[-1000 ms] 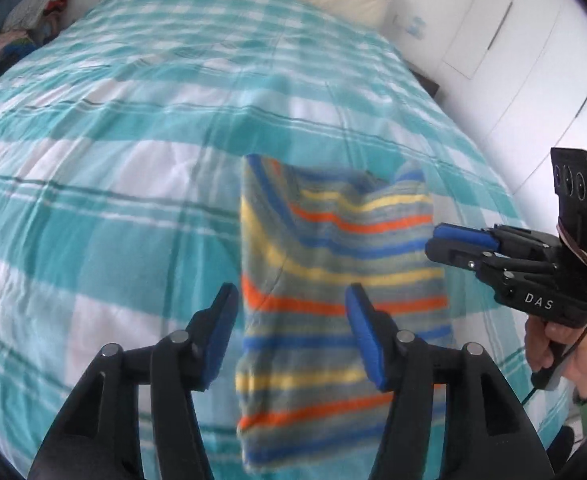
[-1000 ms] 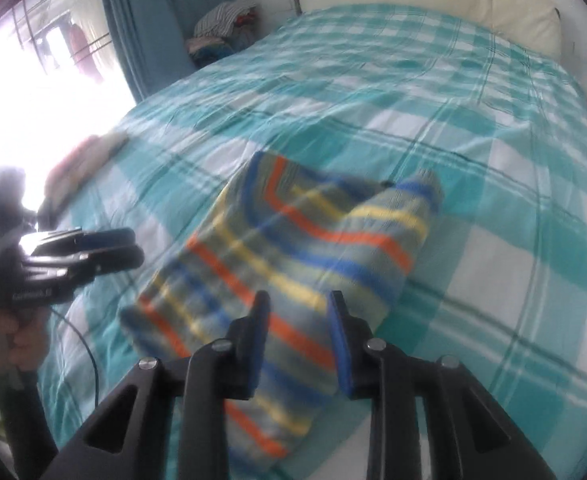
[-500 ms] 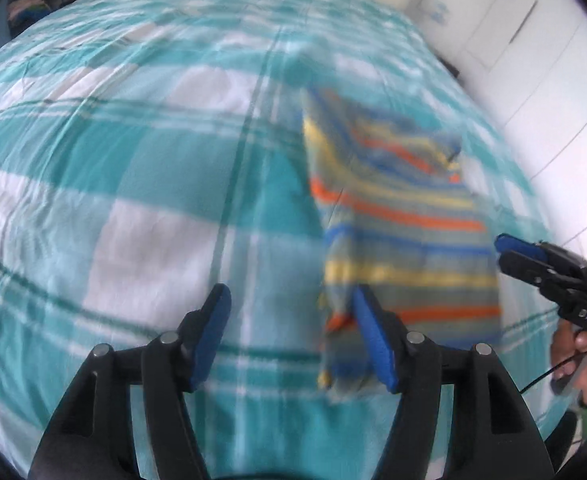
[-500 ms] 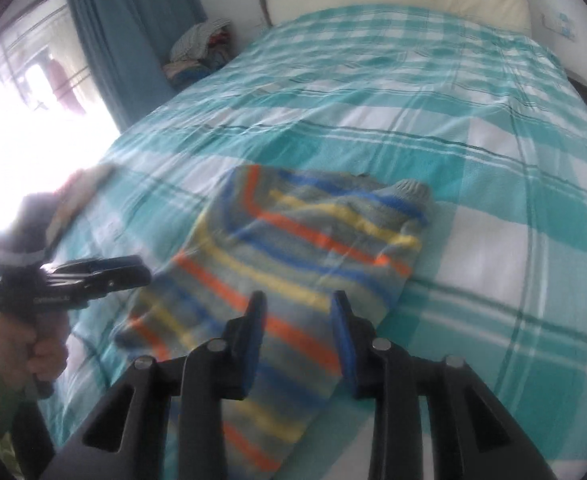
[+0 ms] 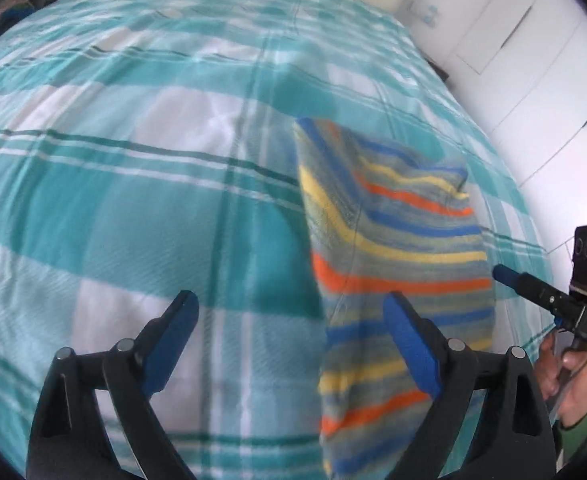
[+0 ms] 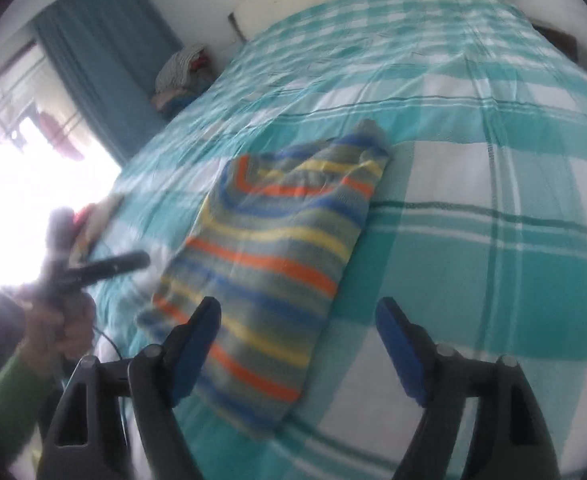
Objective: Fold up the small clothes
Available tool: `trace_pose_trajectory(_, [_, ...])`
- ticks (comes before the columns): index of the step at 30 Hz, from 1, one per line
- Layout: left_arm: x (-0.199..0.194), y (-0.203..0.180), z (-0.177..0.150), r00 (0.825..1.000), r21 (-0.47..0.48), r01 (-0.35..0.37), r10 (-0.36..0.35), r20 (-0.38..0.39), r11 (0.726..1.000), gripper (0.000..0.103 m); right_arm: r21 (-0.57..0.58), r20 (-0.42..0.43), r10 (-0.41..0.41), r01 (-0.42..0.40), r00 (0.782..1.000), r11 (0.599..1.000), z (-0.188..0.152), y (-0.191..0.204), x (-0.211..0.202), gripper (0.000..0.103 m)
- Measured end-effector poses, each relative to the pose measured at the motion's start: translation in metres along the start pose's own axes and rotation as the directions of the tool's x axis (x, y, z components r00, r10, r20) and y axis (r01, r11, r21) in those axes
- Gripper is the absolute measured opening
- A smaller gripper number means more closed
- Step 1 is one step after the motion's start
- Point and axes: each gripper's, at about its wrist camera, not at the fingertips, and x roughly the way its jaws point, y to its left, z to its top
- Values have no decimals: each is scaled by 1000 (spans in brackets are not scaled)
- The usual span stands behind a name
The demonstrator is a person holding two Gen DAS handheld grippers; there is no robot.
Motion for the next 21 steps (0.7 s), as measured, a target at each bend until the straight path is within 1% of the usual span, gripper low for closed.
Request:
trace_pose_trajectory(1, [10, -5, 0, 1000, 2, 5, -5, -30, 1000, 87, 37, -22, 30, -29, 999, 999, 11, -6, 17, 78])
trace_pose_trajectory(2, [20, -12, 3, 999, 11, -13, 13, -40, 1000, 86, 66, -55, 36, -33, 998, 997, 17, -12, 33, 71])
trace_pose_trajectory(3, [23, -17, 5, 999, 29, -35, 36, -21, 999, 79, 97, -81, 30, -22, 996, 995, 21, -17, 51, 62])
trace_pose_trajectory(4, [25, -25, 4, 999, 63, -42, 43, -8, 997, 41, 123, -87, 34, -24, 996, 992, 20, -19, 61, 47])
trace_pose_trajectory(5, [27, -32, 4, 999, 89, -14, 16, -30, 996, 20, 127, -85, 25, -14, 996, 992, 21, -16, 68, 36])
trace_pose_trajectory(6, [24, -36, 4, 999, 99, -36, 38, -17, 994, 18, 95, -78, -4, 12, 997, 995, 23, -7, 69, 33])
trace_pose_trajectory(7, [14, -42, 4, 998, 114, -60, 59, 15, 992, 16, 44, -60, -36, 39, 998, 998, 25, 5, 65, 28])
trace_pose_trajectory(8, [4, -47, 5, 998, 124, -53, 48, 45, 991, 16, -12, -26, -55, 55, 998, 998, 26, 18, 56, 25])
trace_pose_trajectory(9, [-8, -50, 6, 997, 130, -39, 30, 75, 991, 16, -54, 11, -50, 51, 999, 997, 26, 31, 44, 25])
trace_pose_trajectory(12, [-42, -62, 11, 989, 149, -33, 11, 148, 988, 16, -133, 105, -19, 33, 994, 990, 33, 60, 13, 25])
trace_pose_trajectory(13, [-46, -65, 14, 986, 154, -44, 17, 167, 987, 20, -142, 130, -15, 33, 991, 989, 36, 65, 6, 25])
trace_pose_trajectory(14, [-46, -67, 17, 983, 153, -71, 43, 179, 986, 25, -137, 146, -7, 27, 989, 990, 39, 64, 0, 25])
trace_pose_trajectory(15, [-38, -71, 21, 981, 151, -105, 78, 176, 983, 49, -117, 150, -8, 26, 989, 993, 44, 59, -2, 26])
trace_pose_trajectory(16, [-31, -71, 20, 977, 150, -156, 130, 168, 976, 77, -86, 137, -23, 35, 990, 996, 47, 52, 4, 35])
trace_pose_trajectory(17, [-27, -69, 15, 963, 142, -233, 208, 174, 962, 83, -56, 109, -72, 78, 991, 995, 48, 40, 9, 59])
trace_pose_trajectory(18, [-28, -69, 9, 942, 131, -302, 274, 196, 944, 83, -35, 90, -176, 179, 980, 983, 45, 28, 12, 77])
trace_pose_trajectory(19, [-30, -70, 1, 923, 130, -348, 315, 222, 929, 83, -25, 87, -264, 267, 961, 963, 38, 19, 12, 94])
trace_pose_trajectory(20, [-37, -70, -9, 910, 137, -371, 331, 248, 918, 84, -25, 84, -303, 306, 949, 952, 28, 10, 4, 94])
trace_pose_trajectory(21, [-45, -71, -20, 897, 139, -393, 346, 276, 909, 90, -32, 81, -303, 307, 949, 951, 16, 4, -5, 94])
